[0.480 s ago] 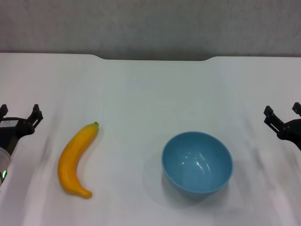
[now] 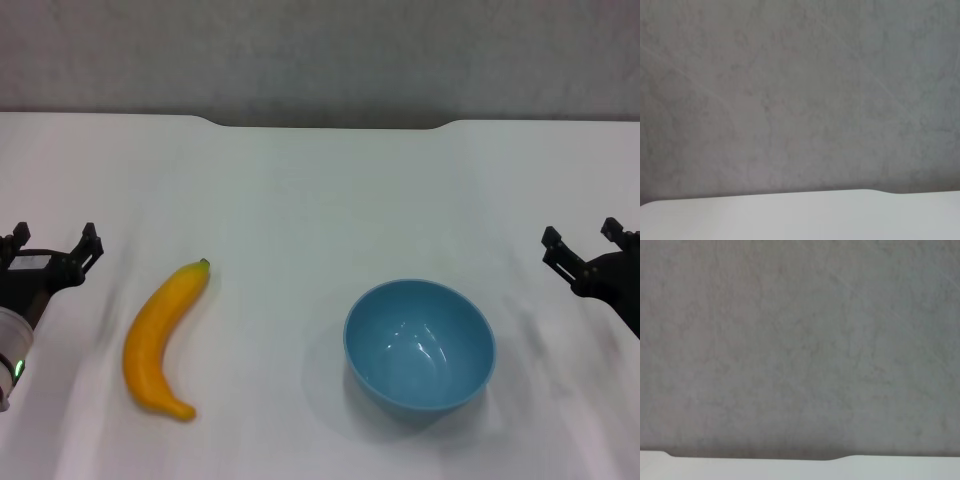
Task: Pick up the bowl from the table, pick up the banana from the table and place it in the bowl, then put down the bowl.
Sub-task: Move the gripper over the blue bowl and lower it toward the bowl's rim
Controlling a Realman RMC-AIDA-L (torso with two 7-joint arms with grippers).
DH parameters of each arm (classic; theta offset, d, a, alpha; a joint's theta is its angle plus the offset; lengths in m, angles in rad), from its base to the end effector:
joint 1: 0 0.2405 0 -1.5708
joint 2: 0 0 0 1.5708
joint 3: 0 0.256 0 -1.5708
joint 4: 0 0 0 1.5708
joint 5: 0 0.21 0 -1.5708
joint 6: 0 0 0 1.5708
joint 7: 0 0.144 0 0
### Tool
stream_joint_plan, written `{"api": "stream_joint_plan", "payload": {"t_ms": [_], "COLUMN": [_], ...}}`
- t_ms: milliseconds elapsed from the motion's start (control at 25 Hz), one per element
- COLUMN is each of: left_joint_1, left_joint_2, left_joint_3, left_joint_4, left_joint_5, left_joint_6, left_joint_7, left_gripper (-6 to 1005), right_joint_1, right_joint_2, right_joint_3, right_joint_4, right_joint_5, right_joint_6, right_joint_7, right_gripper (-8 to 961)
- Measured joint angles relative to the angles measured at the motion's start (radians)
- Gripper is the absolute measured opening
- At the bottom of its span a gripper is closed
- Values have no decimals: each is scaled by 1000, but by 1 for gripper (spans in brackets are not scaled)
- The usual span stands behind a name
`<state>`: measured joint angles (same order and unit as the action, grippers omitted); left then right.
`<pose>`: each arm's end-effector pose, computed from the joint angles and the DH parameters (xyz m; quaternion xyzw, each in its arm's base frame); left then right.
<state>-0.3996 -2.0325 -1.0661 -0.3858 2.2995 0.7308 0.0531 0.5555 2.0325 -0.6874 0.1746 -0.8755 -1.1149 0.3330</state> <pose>-0.3497 0.3551 -0.0149 -0.6832 -0.3230 -0.1912 0.6264 0.3447 0.3297 -0.0327 -0.7407 0.3107 0.2652 0.5334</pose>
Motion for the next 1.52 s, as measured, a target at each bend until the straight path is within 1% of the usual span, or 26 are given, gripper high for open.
{"api": "stream_joint_plan", "payload": {"t_ms": [280,440,680,880,960,1040,1080,1160,1240,1400,1520], "left_joint_1": [-4,2,28,30,30,36,39,47,59,69,74], "left_joint_2": [1,4,22,27,32,35,33,16,6,5,5], "left_joint_3": [0,0,-12,-15,-25,-54,-70,-110,-141,-166,-185], "left_joint_4": [-32,-83,-238,-279,-315,-368,-381,-391,-413,-448,-438], "left_joint_5": [0,8,88,100,101,101,101,101,99,94,93], "left_joint_6": [-49,-72,-217,-299,-357,-438,-463,-503,-538,-604,-602], "left_joint_7": [1,2,2,20,34,67,84,142,196,217,218], "left_gripper": [892,892,892,891,891,891,891,891,891,891,892], "right_joint_1": [-6,-6,4,14,14,15,18,26,32,38,43], "right_joint_2": [-2,-4,-8,-11,-11,-11,-11,-11,-11,-12,-12], "right_joint_3": [26,26,24,25,26,22,21,20,24,21,22], "right_joint_4": [-1,-1,-5,-13,-17,-19,-19,-19,-21,-23,-21], "right_joint_5": [-3,-4,-33,-88,-94,-96,-101,-126,-154,-161,-180], "right_joint_6": [1,1,1,-5,-8,-9,-9,-7,-5,-5,-2], "right_joint_7": [0,0,16,67,72,75,78,89,101,114,114], "right_gripper": [882,882,881,881,881,881,881,881,880,880,880]}}
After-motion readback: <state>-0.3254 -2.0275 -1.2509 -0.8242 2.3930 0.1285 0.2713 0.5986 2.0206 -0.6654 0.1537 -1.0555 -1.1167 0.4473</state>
